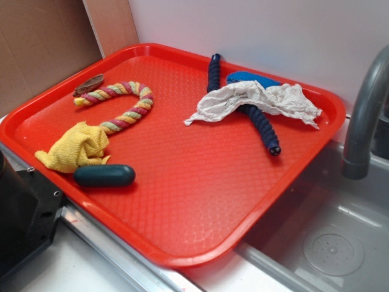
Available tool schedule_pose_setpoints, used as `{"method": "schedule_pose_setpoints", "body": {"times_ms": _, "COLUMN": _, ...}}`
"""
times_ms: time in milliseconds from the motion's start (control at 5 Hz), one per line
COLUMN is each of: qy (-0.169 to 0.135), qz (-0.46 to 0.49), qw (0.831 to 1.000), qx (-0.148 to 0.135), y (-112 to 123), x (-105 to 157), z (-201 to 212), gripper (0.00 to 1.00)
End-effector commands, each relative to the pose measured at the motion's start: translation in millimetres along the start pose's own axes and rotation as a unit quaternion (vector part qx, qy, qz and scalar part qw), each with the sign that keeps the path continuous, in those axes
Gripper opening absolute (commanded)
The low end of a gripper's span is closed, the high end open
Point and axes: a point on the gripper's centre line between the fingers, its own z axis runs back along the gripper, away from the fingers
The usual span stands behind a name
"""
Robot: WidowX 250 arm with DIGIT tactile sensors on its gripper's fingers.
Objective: Grab the yellow cloth.
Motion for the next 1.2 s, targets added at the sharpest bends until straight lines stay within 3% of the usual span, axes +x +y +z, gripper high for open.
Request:
{"method": "schedule_pose_setpoints", "body": {"times_ms": 0, "qy": 0.000, "qz": 0.000, "qw": 1.000, "qx": 0.000, "y": 0.0, "x": 0.0, "z": 0.0, "gripper": 1.00}}
{"method": "schedule_pose_setpoints", "body": {"times_ms": 200, "qy": 0.003, "qz": 0.015, "qw": 1.000, "qx": 0.010, "y": 36.1, "x": 3.7, "z": -49.4, "gripper": 1.00}}
{"method": "schedule_pose_setpoints", "body": {"times_ms": 600, "qy": 0.015, "qz": -0.021, "qw": 1.000, "qx": -0.004, "y": 49.4, "x": -13.4, "z": -147.6, "gripper": 1.00}}
{"method": "schedule_pose_setpoints", "body": {"times_ms": 1000, "qy": 0.032, "qz": -0.053, "qw": 0.998, "qx": -0.017, "y": 34.2, "x": -5.0, "z": -209.0, "gripper": 1.00}}
